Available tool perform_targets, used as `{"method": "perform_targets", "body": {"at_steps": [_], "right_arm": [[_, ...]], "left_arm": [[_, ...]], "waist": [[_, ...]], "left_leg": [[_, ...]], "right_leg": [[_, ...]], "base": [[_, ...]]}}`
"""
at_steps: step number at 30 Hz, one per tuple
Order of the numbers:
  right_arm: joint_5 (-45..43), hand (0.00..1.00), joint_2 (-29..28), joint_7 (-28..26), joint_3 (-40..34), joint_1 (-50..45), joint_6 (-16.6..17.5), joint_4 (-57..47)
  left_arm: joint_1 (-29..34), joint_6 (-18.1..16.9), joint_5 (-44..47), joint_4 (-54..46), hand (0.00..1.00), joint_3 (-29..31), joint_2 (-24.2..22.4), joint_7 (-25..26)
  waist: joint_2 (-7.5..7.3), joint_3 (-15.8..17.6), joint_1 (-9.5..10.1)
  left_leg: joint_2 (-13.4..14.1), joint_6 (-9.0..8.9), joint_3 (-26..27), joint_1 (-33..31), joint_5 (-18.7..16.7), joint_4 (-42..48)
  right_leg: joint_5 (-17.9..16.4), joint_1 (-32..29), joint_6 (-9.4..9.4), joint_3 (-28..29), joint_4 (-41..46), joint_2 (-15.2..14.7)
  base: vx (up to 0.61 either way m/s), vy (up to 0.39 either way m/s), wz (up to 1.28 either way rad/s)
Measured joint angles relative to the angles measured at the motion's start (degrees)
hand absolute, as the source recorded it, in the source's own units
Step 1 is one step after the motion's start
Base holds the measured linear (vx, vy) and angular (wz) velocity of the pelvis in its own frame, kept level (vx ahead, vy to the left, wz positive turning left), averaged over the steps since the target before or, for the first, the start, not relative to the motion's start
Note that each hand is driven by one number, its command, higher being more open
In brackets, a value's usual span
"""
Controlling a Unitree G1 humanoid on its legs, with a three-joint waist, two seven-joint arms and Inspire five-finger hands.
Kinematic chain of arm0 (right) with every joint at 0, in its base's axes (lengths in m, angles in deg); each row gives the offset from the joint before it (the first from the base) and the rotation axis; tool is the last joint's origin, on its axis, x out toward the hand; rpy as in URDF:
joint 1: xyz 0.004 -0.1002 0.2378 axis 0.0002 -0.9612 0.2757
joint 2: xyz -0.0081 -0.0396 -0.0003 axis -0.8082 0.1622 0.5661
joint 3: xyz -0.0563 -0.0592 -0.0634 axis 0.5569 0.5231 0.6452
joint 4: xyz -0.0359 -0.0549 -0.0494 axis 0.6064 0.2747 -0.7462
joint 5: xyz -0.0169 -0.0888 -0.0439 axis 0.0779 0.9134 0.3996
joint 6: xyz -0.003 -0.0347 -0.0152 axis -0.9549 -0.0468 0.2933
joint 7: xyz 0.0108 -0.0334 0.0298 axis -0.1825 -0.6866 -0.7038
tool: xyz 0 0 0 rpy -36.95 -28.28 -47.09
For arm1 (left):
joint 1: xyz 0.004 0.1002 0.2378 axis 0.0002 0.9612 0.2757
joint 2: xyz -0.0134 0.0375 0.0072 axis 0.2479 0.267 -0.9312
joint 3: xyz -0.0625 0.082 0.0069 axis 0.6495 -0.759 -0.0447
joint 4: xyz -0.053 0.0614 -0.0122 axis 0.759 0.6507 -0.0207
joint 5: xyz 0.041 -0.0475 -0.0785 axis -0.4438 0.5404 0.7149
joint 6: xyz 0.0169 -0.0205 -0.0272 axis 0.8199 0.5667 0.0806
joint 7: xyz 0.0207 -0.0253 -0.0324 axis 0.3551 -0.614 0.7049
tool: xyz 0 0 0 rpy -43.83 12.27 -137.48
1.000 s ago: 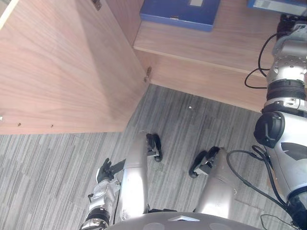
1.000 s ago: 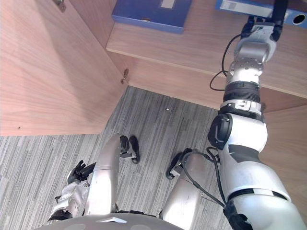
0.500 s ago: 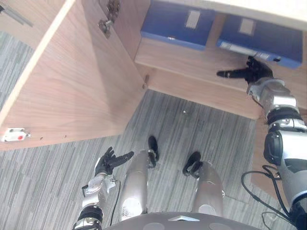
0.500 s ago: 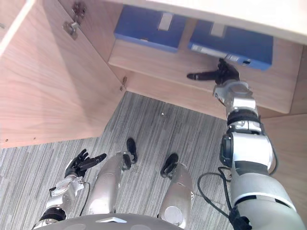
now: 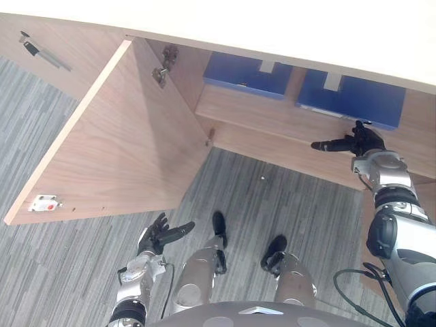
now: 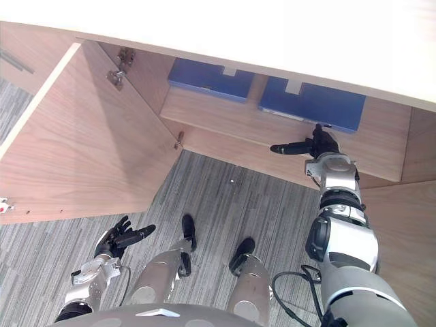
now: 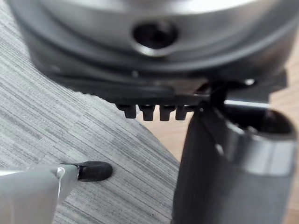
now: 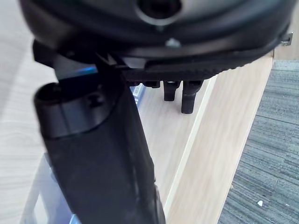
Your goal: Walk over to the cabinet, pick up the folder, carry it to the office cabinet, place the folder inside the office cabinet, then close the office cabinet door
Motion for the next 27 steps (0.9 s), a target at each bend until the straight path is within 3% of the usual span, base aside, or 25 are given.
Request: {"method": "perform_targets", "body": {"at_steps": [9, 12, 16, 19, 20, 23, 24, 27], "right_arm": [[0.64, 1.00, -1.31, 3.50, 5.74, -0.97, 0.93, 0.02], [0.59, 1.00, -4.12, 4.62, 5.32, -4.67, 1.61, 0.00], [0.41, 1.00, -14.75, 8.68, 3.72, -14.10, 0.94, -1.82], [-0.14, 1.00, -25.13, 16.30, 5.93, -22.94, 0.32, -1.71], [0.05, 1.00, -28.40, 18.09, 4.05, -26.81, 0.31, -1.56], [-0.34, 1.00, -30.78, 18.83, -0.33, -29.98, 0.41, 0.65], [-2.18, 1.00, -30.76, 20.12, -2.09, -31.75, 0.82, 2.20], [-10.27, 1.00, -29.91, 21.89, -5.78, -37.33, 3.95, 2.09]], "left_arm": [[0.61, -0.03, 0.00, -1.08, 1.00, 0.00, -1.64, 1.74], [0.49, -0.16, -0.84, 0.23, 1.00, -0.03, -3.05, 2.71], [0.29, -0.45, -2.25, 5.36, 1.00, -1.05, -5.48, 4.11], [-1.65, -0.62, -7.36, 10.66, 1.00, -8.76, -6.38, 8.21], [-2.63, -0.96, -9.92, 11.75, 1.00, -12.27, -6.91, 9.12], [-3.79, -2.23, -12.74, 12.44, 1.00, -14.77, -7.19, 9.37], [-4.07, -3.04, -13.49, 13.89, 1.00, -16.17, -6.73, 9.62], [-5.59, -3.30, -13.48, 18.01, 1.00, -18.03, -5.14, 9.96]], "waist": [[0.36, -0.50, 0.63], [0.52, -1.19, 0.74], [-0.17, -3.96, 0.10], [-1.15, -5.01, -0.76], [-1.11, -5.64, -1.61], [-1.30, -5.68, -2.95], [-1.82, -5.85, -3.90], [-3.80, -6.63, -6.27]], "left_leg": [[-0.68, 0.06, 0.39, 2.19, 1.71, -2.93], [-0.78, -0.07, 0.32, 4.85, 1.59, -3.09], [0.01, -0.93, 0.03, 8.40, -0.87, -1.12], [0.92, -2.69, -2.54, 9.83, -5.72, 5.19], [1.08, -2.78, -3.41, 10.22, -7.26, 6.91], [0.75, -2.75, -5.73, 12.57, -9.61, 7.38], [0.20, -2.21, -5.64, 14.38, -10.99, 7.31], [-1.23, -1.85, -1.35, 17.59, -13.98, 6.89]], "right_leg": [[-0.10, 0.30, -0.15, 0.65, 0.37, -0.33], [-0.02, 3.43, -0.01, 0.29, -0.39, -0.28], [0.56, 8.40, 0.87, 0.82, -4.04, 1.38], [1.52, 11.12, 1.04, 4.36, -5.09, 2.43], [2.78, 11.94, 1.40, 5.86, -6.93, 3.27], [6.48, 13.97, 1.79, 10.13, -11.97, 5.38], [9.75, 15.15, 2.27, 14.14, -16.19, 6.48], [14.47, 16.20, 2.68, 22.02, -23.00, 6.94]], "base": [[-0.02, -0.010, -0.02], [0.01, -0.006, 0.02], [0.02, -0.018, -0.17], [0.06, -0.005, -0.64], [0.00, 0.058, -0.63], [-0.01, 0.088, -0.93], [-0.03, 0.118, -1.31], [-0.09, 0.182, -1.44]]}}
